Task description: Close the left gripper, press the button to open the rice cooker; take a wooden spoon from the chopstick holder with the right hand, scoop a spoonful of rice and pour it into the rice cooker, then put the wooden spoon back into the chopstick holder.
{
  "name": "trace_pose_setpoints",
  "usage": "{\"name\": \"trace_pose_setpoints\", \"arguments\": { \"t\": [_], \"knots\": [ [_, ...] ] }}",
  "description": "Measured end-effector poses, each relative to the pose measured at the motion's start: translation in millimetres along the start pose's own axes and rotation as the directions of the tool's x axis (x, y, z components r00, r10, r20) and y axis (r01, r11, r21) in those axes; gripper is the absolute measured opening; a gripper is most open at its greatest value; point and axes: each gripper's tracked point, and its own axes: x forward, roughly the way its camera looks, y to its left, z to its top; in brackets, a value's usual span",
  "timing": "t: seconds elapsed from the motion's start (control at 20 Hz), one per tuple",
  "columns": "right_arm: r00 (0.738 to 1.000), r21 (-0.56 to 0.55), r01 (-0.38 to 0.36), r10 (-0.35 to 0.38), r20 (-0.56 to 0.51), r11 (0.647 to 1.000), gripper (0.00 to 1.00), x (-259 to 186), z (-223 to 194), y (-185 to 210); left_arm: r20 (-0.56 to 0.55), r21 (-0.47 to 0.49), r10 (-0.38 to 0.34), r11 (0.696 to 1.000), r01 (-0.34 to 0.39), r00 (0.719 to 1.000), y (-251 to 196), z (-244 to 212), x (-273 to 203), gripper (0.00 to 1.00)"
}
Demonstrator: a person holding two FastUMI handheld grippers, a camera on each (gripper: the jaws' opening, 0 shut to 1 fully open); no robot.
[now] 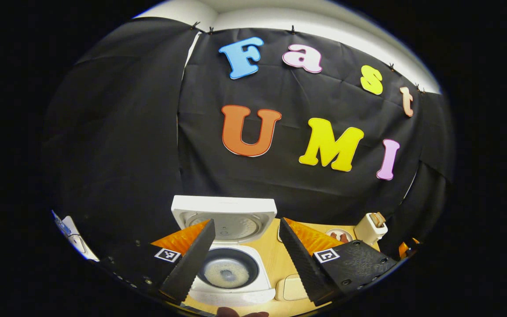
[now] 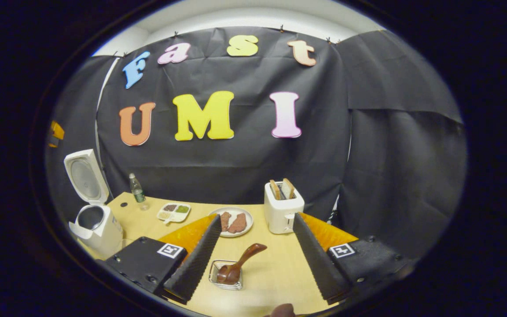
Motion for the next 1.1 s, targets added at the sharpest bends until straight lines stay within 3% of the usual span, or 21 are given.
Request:
{"name": "trace_pose_setpoints", "arguments": {
  "t": [0.45, 0.6, 0.8, 0.95, 1.1],
  "knots": [
    [0.999, -0.067, 0.049, -0.049, -0.002, 0.997, 1.00, -51, 1, -4, -0.251, -0.098, 0.065, 0.991, -0.092, 0.966, 55, 20, 112, 0.91],
    [0.998, -0.035, 0.063, -0.064, -0.016, 0.997, 1.00, -55, 2, -5, -0.387, -0.132, 0.059, 0.984, -0.119, 0.920, 61, -4, 130, 0.92],
    [0.997, -0.023, 0.071, -0.071, -0.008, 0.997, 1.00, -53, 7, 0, -0.479, -0.107, 0.046, 0.988, -0.111, 0.877, 66, -23, 142, 0.83],
    [0.999, -0.031, 0.041, -0.042, -0.015, 0.999, 1.00, -47, 8, 14, -0.557, -0.052, 0.069, 0.992, -0.118, 0.827, 67, -44, 131, 0.83],
    [1.000, -0.046, -0.001, 0.001, -0.009, 0.999, 1.00, -43, 12, 31, -0.592, 0.006, 0.078, 0.996, -0.093, 0.802, 60, -58, 111, 0.84]
  ]
}}
